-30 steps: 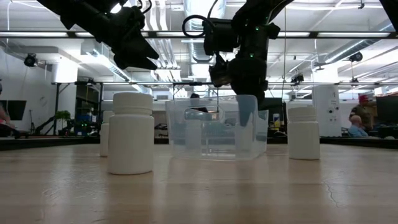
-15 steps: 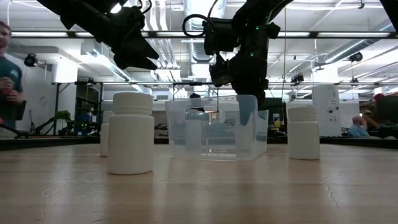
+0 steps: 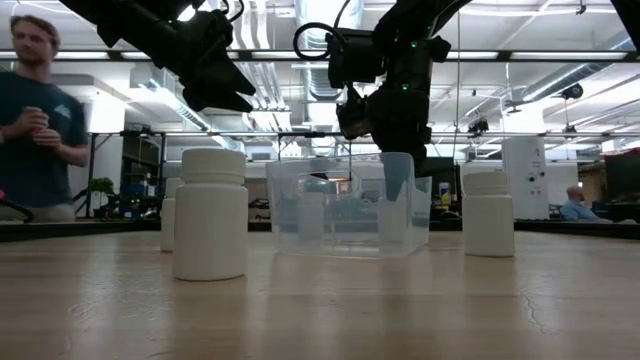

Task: Pick and place pill bottles into a basket
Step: Put the medicine bottle into the transparent bin

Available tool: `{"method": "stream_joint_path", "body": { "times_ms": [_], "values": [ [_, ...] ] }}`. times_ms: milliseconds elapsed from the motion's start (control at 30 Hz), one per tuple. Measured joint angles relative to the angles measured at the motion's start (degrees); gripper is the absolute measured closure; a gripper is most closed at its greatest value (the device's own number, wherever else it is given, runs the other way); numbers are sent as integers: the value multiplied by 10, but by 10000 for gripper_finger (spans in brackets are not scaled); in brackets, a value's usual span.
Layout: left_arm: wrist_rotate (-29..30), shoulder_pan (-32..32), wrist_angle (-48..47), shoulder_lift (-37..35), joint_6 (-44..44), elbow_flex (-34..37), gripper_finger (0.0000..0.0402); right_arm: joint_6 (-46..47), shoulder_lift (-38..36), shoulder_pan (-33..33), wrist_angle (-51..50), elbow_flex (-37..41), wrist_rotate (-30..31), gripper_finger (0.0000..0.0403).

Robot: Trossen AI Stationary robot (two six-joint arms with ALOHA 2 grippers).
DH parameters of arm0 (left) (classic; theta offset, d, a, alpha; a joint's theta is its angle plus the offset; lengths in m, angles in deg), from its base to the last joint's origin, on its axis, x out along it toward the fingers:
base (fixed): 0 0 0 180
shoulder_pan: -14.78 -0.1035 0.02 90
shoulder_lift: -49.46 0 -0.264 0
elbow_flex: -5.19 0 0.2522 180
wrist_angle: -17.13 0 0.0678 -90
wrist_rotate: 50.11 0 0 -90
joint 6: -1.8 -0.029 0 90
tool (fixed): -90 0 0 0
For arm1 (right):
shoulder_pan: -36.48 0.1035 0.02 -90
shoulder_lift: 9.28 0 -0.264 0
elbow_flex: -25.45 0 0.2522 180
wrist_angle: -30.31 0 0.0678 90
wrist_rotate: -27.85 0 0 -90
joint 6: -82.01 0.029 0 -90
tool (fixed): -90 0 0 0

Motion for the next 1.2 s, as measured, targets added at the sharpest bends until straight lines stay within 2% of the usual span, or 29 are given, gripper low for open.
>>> {"method": "stream_joint_path", "body": {
  "times_ms": [333,800,967,1200],
  "values": [
    [0,0,0,0,0,0,148,8,0,0,0,0,-2,191],
    [0,0,0,0,0,0,148,6,-2,0,-12,0,-1,96],
    [0,0,1,0,0,0,148,-1,-4,0,-30,-19,-1,94],
    [0,0,2,0,0,0,148,-17,-5,0,-81,-91,-1,101]
  ]
}}
